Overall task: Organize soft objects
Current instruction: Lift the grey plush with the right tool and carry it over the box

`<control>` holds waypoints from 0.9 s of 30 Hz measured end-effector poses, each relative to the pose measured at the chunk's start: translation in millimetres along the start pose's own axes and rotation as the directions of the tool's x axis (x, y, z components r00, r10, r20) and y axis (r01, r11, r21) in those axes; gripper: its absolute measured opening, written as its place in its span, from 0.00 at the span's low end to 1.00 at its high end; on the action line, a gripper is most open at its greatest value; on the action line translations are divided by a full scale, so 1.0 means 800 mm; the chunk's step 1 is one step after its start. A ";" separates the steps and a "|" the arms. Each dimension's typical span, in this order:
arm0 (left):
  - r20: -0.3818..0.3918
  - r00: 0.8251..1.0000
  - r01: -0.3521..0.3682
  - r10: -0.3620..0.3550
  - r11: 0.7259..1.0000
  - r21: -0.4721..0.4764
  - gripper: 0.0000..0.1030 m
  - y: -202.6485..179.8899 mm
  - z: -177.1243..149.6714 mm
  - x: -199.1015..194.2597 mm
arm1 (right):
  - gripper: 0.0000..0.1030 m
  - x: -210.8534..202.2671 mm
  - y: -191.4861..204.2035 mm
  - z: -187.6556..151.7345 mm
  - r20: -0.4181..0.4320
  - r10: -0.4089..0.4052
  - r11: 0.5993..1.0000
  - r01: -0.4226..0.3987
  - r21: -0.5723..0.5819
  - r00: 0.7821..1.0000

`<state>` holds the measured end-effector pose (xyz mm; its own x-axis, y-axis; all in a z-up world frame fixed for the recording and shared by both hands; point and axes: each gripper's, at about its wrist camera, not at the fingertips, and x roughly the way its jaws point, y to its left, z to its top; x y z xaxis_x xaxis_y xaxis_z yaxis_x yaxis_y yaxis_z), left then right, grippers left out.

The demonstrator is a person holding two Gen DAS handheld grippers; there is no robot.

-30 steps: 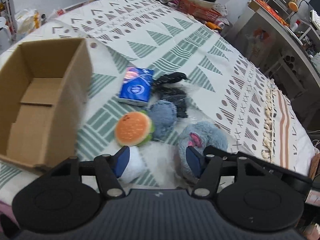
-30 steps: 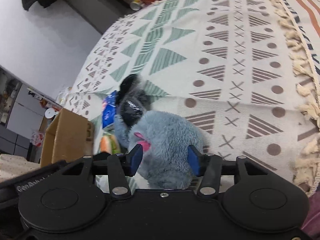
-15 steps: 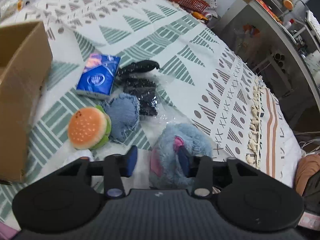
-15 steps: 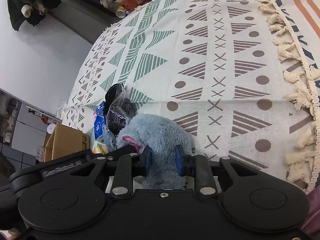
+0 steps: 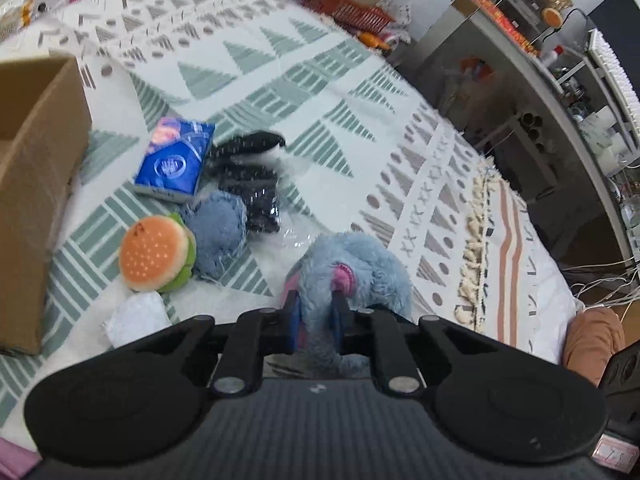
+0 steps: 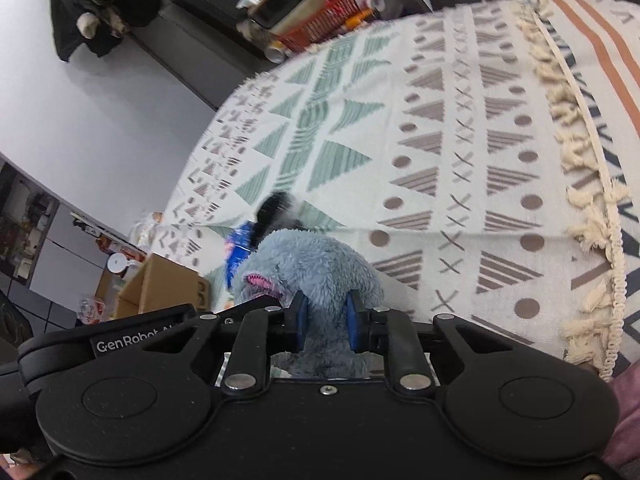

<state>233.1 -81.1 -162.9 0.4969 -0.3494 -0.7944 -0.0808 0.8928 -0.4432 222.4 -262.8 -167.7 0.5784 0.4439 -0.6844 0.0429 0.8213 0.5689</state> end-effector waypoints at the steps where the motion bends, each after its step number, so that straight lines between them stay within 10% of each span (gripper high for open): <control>1: 0.010 1.000 0.003 -0.003 1.000 0.003 0.14 -0.001 0.000 -0.006 | 0.19 -0.003 0.005 0.000 0.006 0.002 1.000 -0.002 -0.008 1.000; 27: 0.168 0.986 0.005 0.000 1.000 -0.030 0.14 0.049 0.007 -0.143 | 0.18 -0.036 0.127 -0.036 0.074 0.085 0.991 -0.077 -0.113 0.994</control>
<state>177.6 -4.3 -87.0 0.6351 -0.2967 -0.7132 -0.1042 0.8819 -0.4597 186.7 -181.9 -102.8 0.6388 0.4844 -0.5978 -0.0935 0.8201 0.5646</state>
